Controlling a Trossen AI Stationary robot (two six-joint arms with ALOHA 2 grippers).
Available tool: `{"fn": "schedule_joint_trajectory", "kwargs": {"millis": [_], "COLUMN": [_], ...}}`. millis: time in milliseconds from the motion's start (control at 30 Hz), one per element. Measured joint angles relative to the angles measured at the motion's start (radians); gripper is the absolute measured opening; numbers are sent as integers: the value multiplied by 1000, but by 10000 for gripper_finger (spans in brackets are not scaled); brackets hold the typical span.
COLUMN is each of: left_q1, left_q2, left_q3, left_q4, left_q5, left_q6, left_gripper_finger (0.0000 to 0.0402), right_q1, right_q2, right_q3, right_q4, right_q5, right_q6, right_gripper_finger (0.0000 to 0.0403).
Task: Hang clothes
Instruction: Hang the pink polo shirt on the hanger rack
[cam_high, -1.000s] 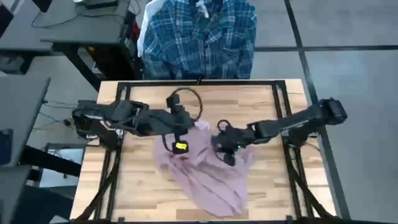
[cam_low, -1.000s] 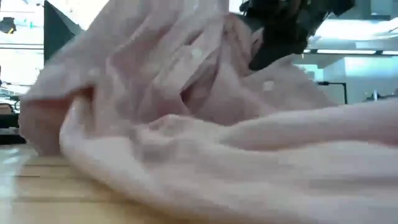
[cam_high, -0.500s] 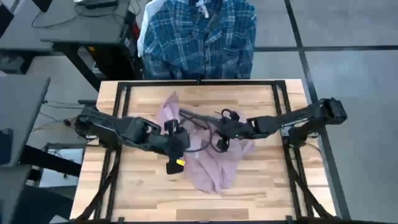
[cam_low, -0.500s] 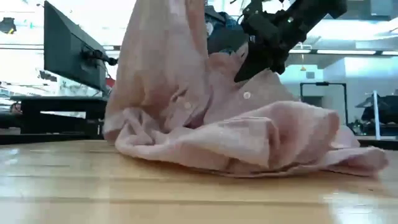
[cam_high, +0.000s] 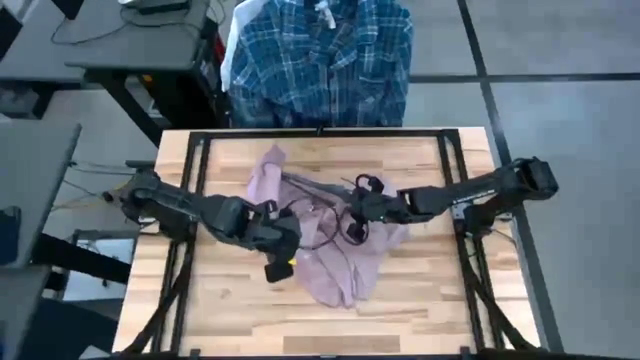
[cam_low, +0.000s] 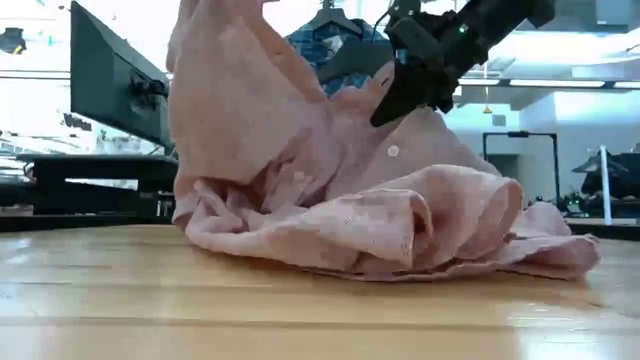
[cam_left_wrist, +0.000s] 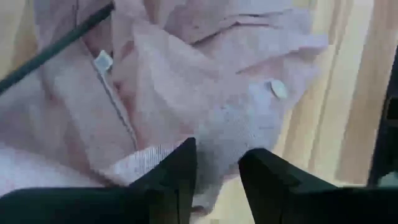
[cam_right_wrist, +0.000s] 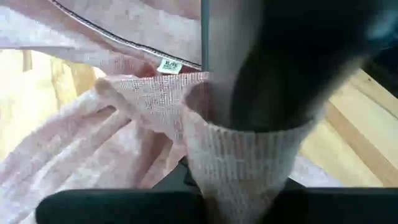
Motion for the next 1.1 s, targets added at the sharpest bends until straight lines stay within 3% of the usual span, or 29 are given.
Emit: {"fn": "schedule_joint_trajectory", "kwargs": {"millis": [167, 400, 700, 800, 933, 1100], "left_q1": [31, 29, 120, 153, 215, 394], "left_q2": [0, -4, -8, -31, -82, -146], "left_q3": [0, 0, 21, 75, 131, 133], "left_q4": [-2, -89, -127, -139, -165, -193], "left_q5": [115, 123, 186, 171, 53, 94], "left_q6": [76, 199, 176, 188, 178, 212], "left_gripper_finger": [110, 111, 111, 111, 111, 111], "right_q1": [0, 0, 0, -2, -7, -15], "right_q2": [0, -1, -1, -2, -2, -2], "right_q3": [0, 1, 1, 1, 1, 2], "right_q4": [0, -2, -3, -3, -4, -18], "right_q5": [0, -5, -18, -36, -38, -39], "right_q6": [-7, -22, -61, -75, -83, -85], "right_gripper_finger": [19, 19, 19, 19, 19, 19]}}
